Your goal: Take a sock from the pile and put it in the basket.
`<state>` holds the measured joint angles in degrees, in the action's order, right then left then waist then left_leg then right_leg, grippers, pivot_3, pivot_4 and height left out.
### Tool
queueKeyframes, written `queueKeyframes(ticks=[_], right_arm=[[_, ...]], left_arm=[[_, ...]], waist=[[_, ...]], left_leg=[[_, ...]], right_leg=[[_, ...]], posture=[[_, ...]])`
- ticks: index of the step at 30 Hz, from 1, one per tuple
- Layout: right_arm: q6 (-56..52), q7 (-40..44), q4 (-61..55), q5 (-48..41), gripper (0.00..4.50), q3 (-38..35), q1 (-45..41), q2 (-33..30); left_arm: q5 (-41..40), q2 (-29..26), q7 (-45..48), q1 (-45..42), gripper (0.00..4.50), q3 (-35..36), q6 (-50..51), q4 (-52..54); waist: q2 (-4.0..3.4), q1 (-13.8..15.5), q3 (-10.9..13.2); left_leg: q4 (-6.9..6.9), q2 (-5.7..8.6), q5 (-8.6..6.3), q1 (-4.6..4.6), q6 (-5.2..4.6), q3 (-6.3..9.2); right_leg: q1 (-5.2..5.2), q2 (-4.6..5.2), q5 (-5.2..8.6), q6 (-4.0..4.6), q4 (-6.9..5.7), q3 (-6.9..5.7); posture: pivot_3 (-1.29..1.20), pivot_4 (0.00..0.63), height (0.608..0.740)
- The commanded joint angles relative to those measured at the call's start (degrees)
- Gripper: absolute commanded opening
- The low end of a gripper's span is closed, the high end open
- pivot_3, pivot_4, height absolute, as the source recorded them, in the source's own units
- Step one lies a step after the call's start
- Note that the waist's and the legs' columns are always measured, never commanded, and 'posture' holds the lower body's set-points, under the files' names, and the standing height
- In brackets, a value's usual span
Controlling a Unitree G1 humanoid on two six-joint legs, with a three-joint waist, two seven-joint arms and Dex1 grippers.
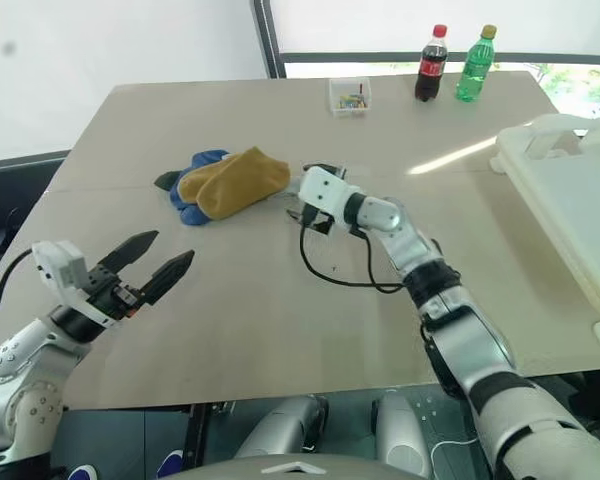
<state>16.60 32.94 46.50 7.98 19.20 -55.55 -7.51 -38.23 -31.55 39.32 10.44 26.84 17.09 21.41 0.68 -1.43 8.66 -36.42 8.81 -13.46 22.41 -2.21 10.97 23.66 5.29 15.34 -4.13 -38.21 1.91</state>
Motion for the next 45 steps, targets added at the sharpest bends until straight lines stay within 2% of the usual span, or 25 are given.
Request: queueKeyframes(ticks=[1, 4, 9, 13, 18, 24, 27, 34, 37, 42, 45], right_arm=[[5.53, 2.06, 0.59, -3.23, 4.47, -3.07, -0.96, 1.13], [3.99, 10.48, -9.38, -9.77, 4.47, -4.63, 4.62, -0.37], [-6.48, 14.74, -31.61, -15.64, 4.47, -6.38, 15.41, -5.74], [-16.40, 13.86, -48.27, -19.28, 4.47, -8.42, 23.81, -10.37], [-25.67, 10.30, -61.45, -23.20, 4.47, -12.84, 30.97, -13.69], [-32.41, 6.47, -74.89, -26.86, 4.47, -20.05, 40.52, -18.08], [-34.51, 5.03, -78.70, -28.21, 4.47, -22.38, 43.94, -19.40], [-36.93, 3.19, -84.79, -30.13, 4.47, -22.86, 47.85, -20.22], [-37.13, 2.48, -85.02, -29.93, 4.47, -22.59, 47.76, -20.20], [-36.65, 2.06, -84.14, -29.44, 4.47, -22.29, 47.10, -20.34], [-36.37, 1.99, -83.84, -29.16, 4.50, -22.08, 46.77, -20.34]], left_arm=[[3.36, -0.42, -5.94, -1.40, 4.50, 0.17, 0.75, 4.10], [9.72, -2.60, -12.14, -5.63, 4.50, -4.42, 4.88, 5.70], [17.73, -6.82, -15.41, -15.60, 4.50, -12.74, 10.03, 2.84], [35.09, -11.92, -15.44, -24.11, 4.50, -25.92, 2.94, -4.46], [47.39, -11.22, -16.99, -32.68, 4.50, -35.47, -3.59, -14.59], [50.20, -6.78, -16.42, -36.37, 4.50, -38.16, -8.76, -20.33], [51.75, -6.11, -16.16, -37.44, 4.50, -38.63, -10.23, -21.99], [63.76, -4.63, -20.99, -41.86, 4.50, -42.56, -10.27, -26.56], [69.15, -2.65, -23.99, -42.75, 4.50, -44.14, -7.12, -28.32], [71.94, 2.01, -25.71, -44.76, 4.50, -46.10, -6.28, -32.68], [72.81, 4.11, -26.37, -46.07, 3.68, -46.63, -6.41, -35.34]], waist=[[0.01, 0.01, 0.00], [0.00, 0.24, -0.01], [-0.01, 0.64, -0.01], [-0.04, 0.67, -0.01], [-0.05, 0.42, -0.01], [-0.01, 0.85, -0.01], [0.00, 0.74, -0.01], [0.01, 0.77, -0.01], [0.02, 0.81, -0.01], [0.03, 0.94, 0.00], [0.04, 0.91, 0.00]], left_leg=[[0.00, 0.00, 0.00, 0.00, 0.00, 0.02], [-0.02, -0.01, 0.00, 0.00, 0.01, 0.05], [-0.07, -0.01, 0.00, 0.02, 0.02, 0.10], [-0.06, -0.03, -0.02, 0.02, 0.04, -0.02], [-0.02, -0.09, -0.05, 0.01, 0.07, -0.25], [-0.08, -0.06, -0.06, 0.15, 0.05, -0.26], [-0.11, -0.04, -0.06, 0.20, 0.05, -0.23], [-0.25, -0.05, -0.06, 0.17, 0.04, -0.27], [-0.35, -0.01, -0.06, 0.19, 0.04, -0.28], [-0.44, -0.01, -0.06, 0.22, 0.04, -0.26], [-0.58, -0.01, -0.06, 0.30, 0.04, -0.25]], right_leg=[[0.00, -0.01, -0.01, 0.01, 0.00, 0.00], [-0.01, -0.06, -0.02, 0.03, -0.02, -0.01], [0.00, -0.08, -0.03, 0.02, -0.10, 0.01], [0.08, -0.07, -0.04, 0.01, -0.20, 0.12], [0.24, 0.03, -0.04, 0.00, -0.31, 0.42], [0.32, 0.11, -0.05, -0.02, -0.31, 0.41], [0.32, 0.13, -0.05, -0.03, -0.29, 0.39], [0.31, 0.14, -0.07, -0.08, -0.49, 0.40], [0.29, 0.14, -0.10, -0.14, -0.52, 0.40], [0.30, 0.14, -0.10, -0.15, -0.60, 0.34], [0.30, 0.14, -0.11, -0.16, -0.62, 0.30]], posture=[[0.00, 0.150, 0.740], [0.00, 0.150, 0.740], [0.00, 0.150, 0.740], [0.00, 0.150, 0.740], [0.00, 0.150, 0.740], [0.00, 0.150, 0.740], [0.00, 0.150, 0.740], [0.00, 0.150, 0.740], [0.00, 0.150, 0.740], [0.00, 0.150, 0.740], [0.00, 0.150, 0.740]])
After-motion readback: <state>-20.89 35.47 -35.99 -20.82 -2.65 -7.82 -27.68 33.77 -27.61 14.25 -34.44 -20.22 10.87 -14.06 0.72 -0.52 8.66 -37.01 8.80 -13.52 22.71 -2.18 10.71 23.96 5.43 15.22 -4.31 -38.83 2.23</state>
